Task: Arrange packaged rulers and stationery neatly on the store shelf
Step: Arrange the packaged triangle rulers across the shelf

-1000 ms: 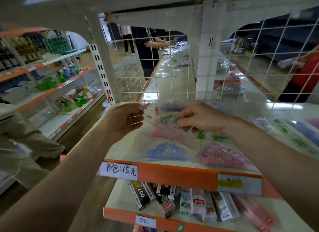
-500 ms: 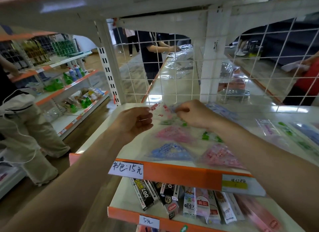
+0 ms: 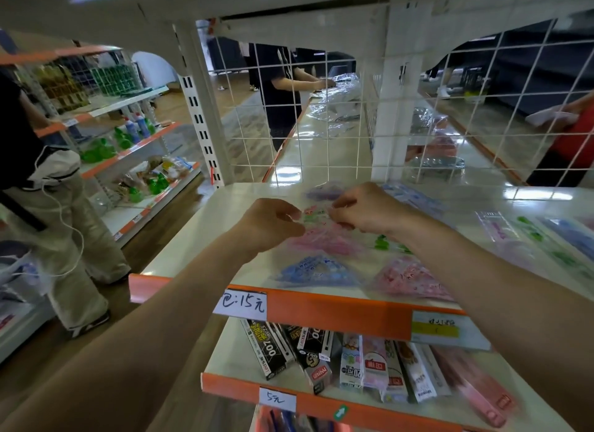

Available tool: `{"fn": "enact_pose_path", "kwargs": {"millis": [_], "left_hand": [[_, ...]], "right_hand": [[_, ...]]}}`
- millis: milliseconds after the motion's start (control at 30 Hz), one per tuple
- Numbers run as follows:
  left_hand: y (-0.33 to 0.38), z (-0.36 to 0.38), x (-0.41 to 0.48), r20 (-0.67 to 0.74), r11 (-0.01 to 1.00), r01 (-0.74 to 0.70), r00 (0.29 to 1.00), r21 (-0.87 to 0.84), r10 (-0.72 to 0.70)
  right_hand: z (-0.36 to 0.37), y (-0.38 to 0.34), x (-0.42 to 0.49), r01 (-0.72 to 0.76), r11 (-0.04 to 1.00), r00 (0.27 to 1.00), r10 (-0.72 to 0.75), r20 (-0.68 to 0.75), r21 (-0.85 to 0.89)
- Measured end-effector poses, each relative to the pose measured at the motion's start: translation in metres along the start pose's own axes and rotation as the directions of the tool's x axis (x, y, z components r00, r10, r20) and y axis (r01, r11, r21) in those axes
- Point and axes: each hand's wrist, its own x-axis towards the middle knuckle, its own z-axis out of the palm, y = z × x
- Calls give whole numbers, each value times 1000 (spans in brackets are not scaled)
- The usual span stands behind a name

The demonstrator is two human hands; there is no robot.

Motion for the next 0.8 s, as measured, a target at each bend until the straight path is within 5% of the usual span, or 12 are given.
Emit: {"fn": "enact_pose_path", "kwargs": {"millis": [133,400,800], "left_hand": [[-3,0,4,23,957,-87,996,278,84],[-1,-4,2,230,841,-144,973,521,24],[-24,-24,11,130,783,-251,968,570,215]], "right_hand": [[3,6,0,-34,983,999,37,14,-179],[4,-13,-15,17,891,980,75,183,-454],[40,-50,-26,86,779,992,-127,-22,-621]]}}
